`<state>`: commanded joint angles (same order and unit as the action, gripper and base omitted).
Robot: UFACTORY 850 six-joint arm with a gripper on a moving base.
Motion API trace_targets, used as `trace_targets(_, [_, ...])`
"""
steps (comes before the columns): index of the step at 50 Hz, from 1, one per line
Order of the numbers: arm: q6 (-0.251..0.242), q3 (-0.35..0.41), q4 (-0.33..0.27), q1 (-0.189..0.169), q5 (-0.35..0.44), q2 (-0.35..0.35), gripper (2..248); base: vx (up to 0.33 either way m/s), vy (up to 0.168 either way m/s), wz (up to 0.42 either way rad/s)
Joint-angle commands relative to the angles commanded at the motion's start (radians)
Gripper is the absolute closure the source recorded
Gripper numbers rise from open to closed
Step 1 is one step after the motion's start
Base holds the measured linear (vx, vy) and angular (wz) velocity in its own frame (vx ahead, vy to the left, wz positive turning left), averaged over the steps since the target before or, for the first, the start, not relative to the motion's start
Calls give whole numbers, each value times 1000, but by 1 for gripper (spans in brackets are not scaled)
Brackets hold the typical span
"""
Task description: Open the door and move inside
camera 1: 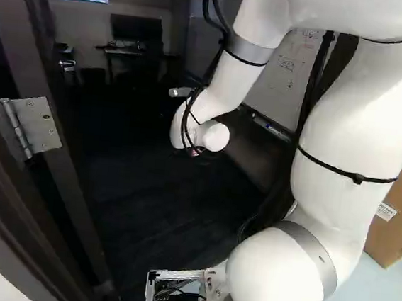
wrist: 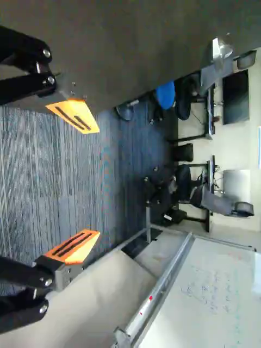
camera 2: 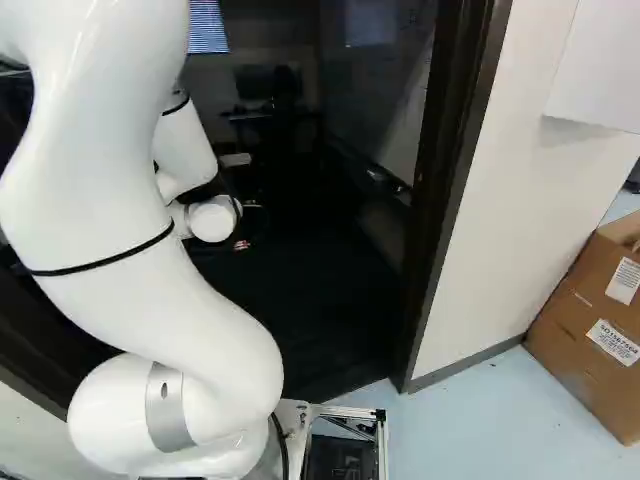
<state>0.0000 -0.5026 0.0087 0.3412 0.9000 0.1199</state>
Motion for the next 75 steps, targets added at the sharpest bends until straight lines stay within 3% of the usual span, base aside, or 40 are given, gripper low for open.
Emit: trace_targets(75, [0, 122, 0, -245, 0, -115, 3, 0, 0, 0])
